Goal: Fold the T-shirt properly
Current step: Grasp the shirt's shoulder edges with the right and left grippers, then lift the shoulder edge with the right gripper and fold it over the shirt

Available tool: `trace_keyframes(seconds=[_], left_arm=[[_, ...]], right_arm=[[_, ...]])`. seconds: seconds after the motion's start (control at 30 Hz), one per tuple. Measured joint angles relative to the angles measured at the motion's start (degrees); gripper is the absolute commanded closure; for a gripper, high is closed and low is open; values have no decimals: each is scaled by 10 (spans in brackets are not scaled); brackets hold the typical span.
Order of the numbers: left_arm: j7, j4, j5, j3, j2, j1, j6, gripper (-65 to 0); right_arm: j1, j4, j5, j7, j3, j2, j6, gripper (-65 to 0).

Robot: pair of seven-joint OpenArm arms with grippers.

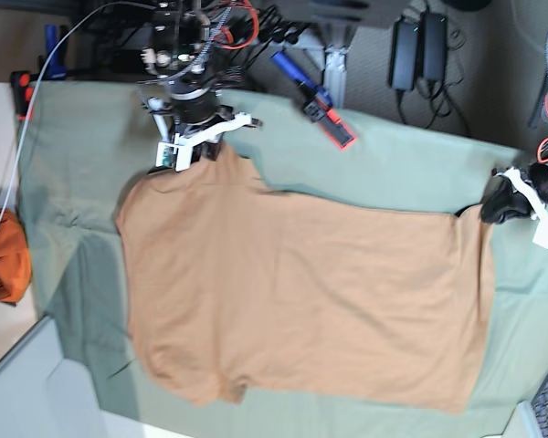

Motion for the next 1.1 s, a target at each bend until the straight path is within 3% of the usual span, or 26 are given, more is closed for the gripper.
trace_keyframes(seconds=[0.23, 0.53, 0.67, 0.9, 1.1], left_arm=[[7, 0, -2, -1, -2, 18, 0, 0], [75, 23, -123, -51, -5, 18, 0, 0], [89, 38, -140, -53, -9, 18, 0, 0], [82, 38, -143, -53, -9, 17, 0, 0], [59, 36, -103, -52, -10, -6, 0, 0]], right_arm=[[-60, 56, 24, -3, 38, 29, 6, 0], [-68, 78, 72, -7, 75, 40, 26, 0], [-68, 113, 73, -8, 83, 40, 28, 0], [-15, 123, 74, -20, 90, 41, 42, 0], [52, 102, 74, -32, 90, 41, 52, 0]])
